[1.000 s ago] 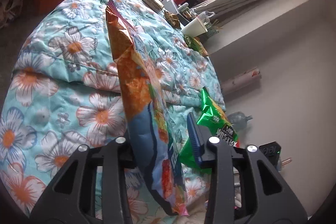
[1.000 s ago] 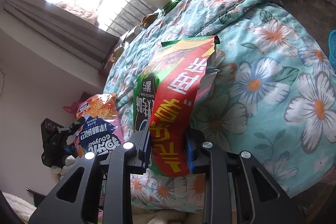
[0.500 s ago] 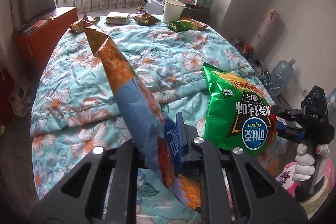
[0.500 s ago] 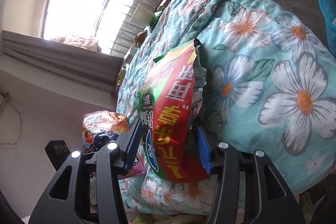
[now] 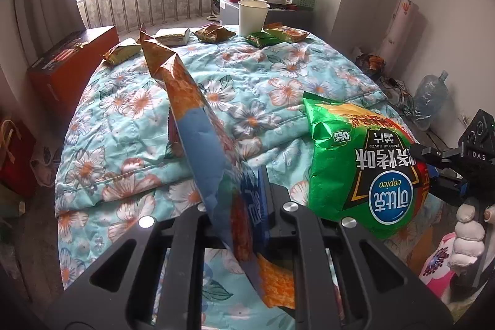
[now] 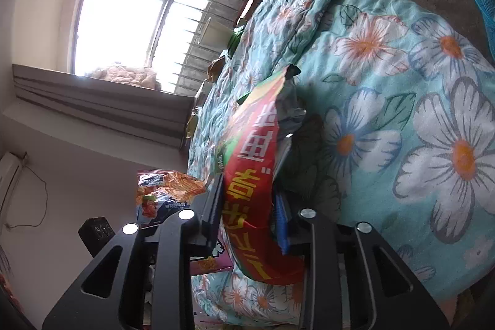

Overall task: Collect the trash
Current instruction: 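Grasp the orange snack bag with the left tool while the right tool holds the chip bag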

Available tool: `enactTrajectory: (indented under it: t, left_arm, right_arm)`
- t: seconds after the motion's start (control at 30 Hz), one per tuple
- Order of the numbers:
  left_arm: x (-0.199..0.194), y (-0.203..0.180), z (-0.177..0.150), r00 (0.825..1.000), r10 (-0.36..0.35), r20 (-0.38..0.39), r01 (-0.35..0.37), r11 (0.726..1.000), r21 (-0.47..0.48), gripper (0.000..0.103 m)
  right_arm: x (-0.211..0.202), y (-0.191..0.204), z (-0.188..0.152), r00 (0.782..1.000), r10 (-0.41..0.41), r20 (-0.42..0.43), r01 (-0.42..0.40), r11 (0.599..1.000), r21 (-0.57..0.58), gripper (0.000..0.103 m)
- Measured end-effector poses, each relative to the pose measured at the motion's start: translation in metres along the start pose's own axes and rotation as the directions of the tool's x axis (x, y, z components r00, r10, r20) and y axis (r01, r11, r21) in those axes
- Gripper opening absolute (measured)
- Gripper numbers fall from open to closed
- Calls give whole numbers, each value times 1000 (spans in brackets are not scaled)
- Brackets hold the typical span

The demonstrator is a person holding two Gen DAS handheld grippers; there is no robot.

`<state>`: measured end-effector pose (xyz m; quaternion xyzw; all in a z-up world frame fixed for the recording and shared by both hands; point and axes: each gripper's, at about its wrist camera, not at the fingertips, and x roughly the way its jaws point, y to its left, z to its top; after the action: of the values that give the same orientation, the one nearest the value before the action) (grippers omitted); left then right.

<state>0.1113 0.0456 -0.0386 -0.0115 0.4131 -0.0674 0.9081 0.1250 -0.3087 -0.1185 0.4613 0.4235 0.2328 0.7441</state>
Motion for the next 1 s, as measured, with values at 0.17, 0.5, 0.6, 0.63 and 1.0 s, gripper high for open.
enactTrajectory:
  t: [0.17, 0.5, 0.6, 0.63, 1.0]
  left_arm:
    - [-1, -5, 1, 1000, 17, 9, -18, 1000, 19, 11]
    - [-6, -16, 3, 999, 30, 27, -32, 998, 53, 11]
    - [-8, -20, 4, 999, 32, 32, -34, 997, 64, 10]
    - [-8, -22, 4, 999, 32, 35, -34, 997, 68, 10]
    - [-22, -67, 35, 994, -40, 101, 22, 984, 176, 6]
  right_arm:
    - [-13, 5, 0, 999, 13, 29, -12, 1000, -22, 26]
    - [-41, 14, 1, 996, 33, 80, -27, 997, -67, 25]
    - [-48, 15, 0, 995, 38, 94, -31, 997, -76, 25]
    - [-51, 15, -1, 994, 39, 100, -31, 996, -80, 25]
    - [-128, 34, 11, 960, 7, 280, 54, 976, -212, 25]
